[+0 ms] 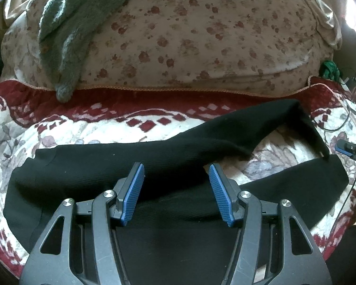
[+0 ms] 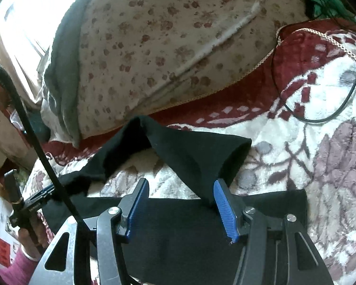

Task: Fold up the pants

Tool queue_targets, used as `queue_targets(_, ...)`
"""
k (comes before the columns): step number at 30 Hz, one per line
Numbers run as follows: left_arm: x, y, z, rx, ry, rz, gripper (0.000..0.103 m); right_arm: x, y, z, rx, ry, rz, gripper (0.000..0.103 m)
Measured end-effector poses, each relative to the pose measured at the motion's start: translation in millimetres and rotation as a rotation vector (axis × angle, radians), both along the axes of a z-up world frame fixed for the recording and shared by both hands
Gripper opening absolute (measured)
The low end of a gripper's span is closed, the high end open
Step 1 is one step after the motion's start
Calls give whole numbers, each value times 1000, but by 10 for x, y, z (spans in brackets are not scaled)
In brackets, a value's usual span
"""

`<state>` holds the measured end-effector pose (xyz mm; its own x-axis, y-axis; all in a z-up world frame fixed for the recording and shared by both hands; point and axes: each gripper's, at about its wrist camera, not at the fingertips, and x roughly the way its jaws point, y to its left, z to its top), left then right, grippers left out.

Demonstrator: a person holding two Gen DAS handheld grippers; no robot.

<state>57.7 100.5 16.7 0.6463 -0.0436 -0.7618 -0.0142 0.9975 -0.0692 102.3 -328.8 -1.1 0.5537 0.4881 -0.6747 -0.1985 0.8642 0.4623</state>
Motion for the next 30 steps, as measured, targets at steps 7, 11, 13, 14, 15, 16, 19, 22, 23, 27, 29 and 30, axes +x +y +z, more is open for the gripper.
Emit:
queue_targets(7,7,-72,-87,-14,34,1,57,-30,-27,36,-6,-5,1,55)
queue_targets(11,60,-27,-93,-52,50,18,57,1,8,44,-66,-19,17,54)
queue_targets(13,104,4,-81,-73,53,26,57,44,40,43,-96,-25,22,54)
queue_targets(14,145,17,-74,-81,59,28,57,92,73,34,-123,-28,25,54)
queue_targets(15,168,26,-74,-83,65,29,57,127,93,27,-142,-32,26,54)
queue_targets(16,200,33,-72,-86,73,27,57,161,120,21,-162,-38,29,55)
queue_targets(19,337,27,-91,-87,139,7,57,296,258,-22,-218,-41,69,55)
queue_targets(22,368,34,-68,-72,109,0,57,378,487,-50,-285,-62,142,55)
queue_targets(23,386,25,-57,-53,97,-5,57,403,552,-62,-317,-74,157,55)
queue_targets(27,486,-13,-83,2,114,-47,57,547,694,-170,-368,-76,197,48)
queue_targets(29,508,-58,-85,22,116,-82,57,622,690,-221,-355,-75,212,31)
queue_targets(30,523,-79,-95,32,116,-99,57,646,683,-239,-366,-78,213,28)
